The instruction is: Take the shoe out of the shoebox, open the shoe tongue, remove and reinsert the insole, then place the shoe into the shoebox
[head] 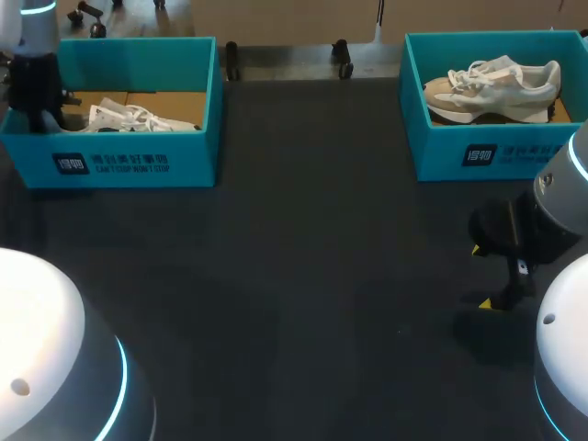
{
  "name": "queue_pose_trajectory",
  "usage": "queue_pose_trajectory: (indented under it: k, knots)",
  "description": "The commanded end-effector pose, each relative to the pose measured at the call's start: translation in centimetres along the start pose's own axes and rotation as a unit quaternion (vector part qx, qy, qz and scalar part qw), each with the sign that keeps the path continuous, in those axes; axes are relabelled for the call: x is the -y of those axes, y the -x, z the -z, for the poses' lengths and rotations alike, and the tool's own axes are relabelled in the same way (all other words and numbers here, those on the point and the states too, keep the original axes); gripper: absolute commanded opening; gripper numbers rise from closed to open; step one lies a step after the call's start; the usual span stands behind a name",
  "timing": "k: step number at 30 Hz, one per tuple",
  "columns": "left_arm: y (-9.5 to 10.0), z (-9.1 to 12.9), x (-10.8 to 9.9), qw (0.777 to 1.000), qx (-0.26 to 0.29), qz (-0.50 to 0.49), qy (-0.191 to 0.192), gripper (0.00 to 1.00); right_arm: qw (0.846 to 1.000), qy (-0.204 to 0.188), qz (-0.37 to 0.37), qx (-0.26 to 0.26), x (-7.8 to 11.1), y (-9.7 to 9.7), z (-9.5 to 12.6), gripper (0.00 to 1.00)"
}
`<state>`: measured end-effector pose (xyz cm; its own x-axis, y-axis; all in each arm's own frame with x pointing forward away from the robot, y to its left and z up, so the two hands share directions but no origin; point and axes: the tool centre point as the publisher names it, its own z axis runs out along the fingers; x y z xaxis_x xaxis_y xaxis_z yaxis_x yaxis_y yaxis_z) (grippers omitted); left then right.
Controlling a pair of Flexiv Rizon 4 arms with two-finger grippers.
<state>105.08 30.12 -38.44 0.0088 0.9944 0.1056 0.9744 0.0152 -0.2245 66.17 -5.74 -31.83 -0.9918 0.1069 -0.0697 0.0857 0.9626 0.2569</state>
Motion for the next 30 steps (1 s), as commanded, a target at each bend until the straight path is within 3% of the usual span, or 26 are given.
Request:
queue_pose_trajectory:
  k: [1, 6, 8, 11, 30]
  knots:
    - [0.0, -0.2, -0.4, 1.0, 0.004, -0.003, -0.001, 0.0, 1.0, 0.0, 0.0, 0.001, 0.0, -0.1, 0.0, 1.0]
    - [0.1, -0.2, -0.4, 1.0, 0.004, -0.005, -0.001, 0.02, 1.0, 0.0, 0.0, 0.001, 0.0, -0.1, 0.0, 1.0]
    - [0.2, -0.2, -0.3, 1.0, 0.003, -0.007, -0.001, 0.19, 1.0, 0.0, 0.0, 0.001, 0.0, -0.1, 0.0, 1.0]
    - [0.2, -0.2, -0.4, 1.0, 0.004, -0.009, 0.0, 0.24, 1.0, 0.0, 0.0, 0.001, 0.0, -0.1, 0.0, 1.0]
    - [0.6, 0.9, -0.2, 1.0, 0.011, -0.017, 0.01, 0.35, 1.0, 0.0, 0.0, 0.001, 0.0, -0.1, 0.0, 1.0]
